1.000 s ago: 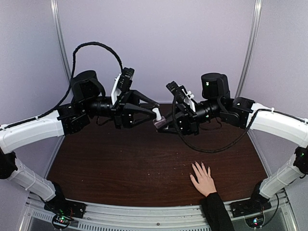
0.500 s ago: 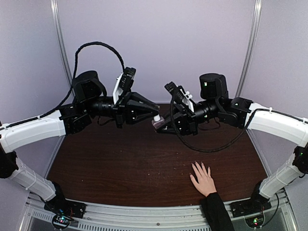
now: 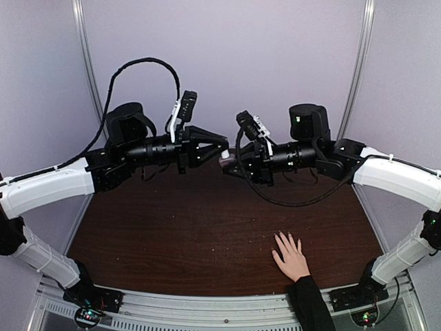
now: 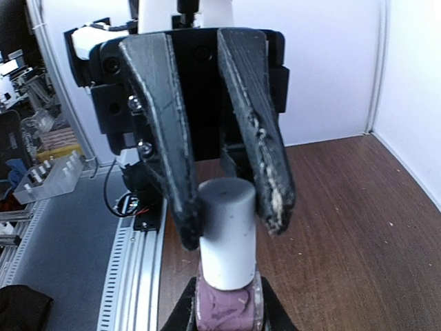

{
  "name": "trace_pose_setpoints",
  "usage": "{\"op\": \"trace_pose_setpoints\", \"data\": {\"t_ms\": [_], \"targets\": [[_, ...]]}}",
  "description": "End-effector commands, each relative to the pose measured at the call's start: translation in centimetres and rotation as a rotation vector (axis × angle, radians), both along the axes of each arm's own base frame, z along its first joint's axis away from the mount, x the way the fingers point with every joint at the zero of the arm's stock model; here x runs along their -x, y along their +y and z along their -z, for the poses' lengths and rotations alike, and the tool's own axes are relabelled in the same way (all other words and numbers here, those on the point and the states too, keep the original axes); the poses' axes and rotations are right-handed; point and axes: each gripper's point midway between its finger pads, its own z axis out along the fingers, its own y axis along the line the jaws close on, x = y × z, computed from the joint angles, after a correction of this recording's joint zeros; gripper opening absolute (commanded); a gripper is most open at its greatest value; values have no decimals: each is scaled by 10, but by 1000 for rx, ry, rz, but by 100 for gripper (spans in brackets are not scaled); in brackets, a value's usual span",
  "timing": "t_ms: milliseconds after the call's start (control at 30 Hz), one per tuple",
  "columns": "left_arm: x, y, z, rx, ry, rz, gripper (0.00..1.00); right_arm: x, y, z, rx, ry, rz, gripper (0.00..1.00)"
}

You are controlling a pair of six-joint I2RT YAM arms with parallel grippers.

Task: Paint the nails
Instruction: Unscrew the cap of the nail polish bottle.

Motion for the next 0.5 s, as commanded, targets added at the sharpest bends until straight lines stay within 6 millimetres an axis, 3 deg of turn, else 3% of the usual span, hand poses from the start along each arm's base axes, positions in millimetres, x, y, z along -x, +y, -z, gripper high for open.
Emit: {"op": "trace_pose_setpoints", "data": {"t_ms": [0,133,200,300,467], "targets": [[-33,-3,15,-25,80,-162,0,-33,-10,2,37,-50,217,0],[-52,1,21,-21,134,-274,2,-45,-13,8,65,-58,282,0],[-57,3,23,-25,147,-301,10,-47,-14,8,74,-58,292,0],[-54,4,22,-24,137,-294,29,-42,-14,4,73,-58,267,0],[-34,16,4,8,71,-230,63,-25,-10,0,56,-47,173,0]]}}
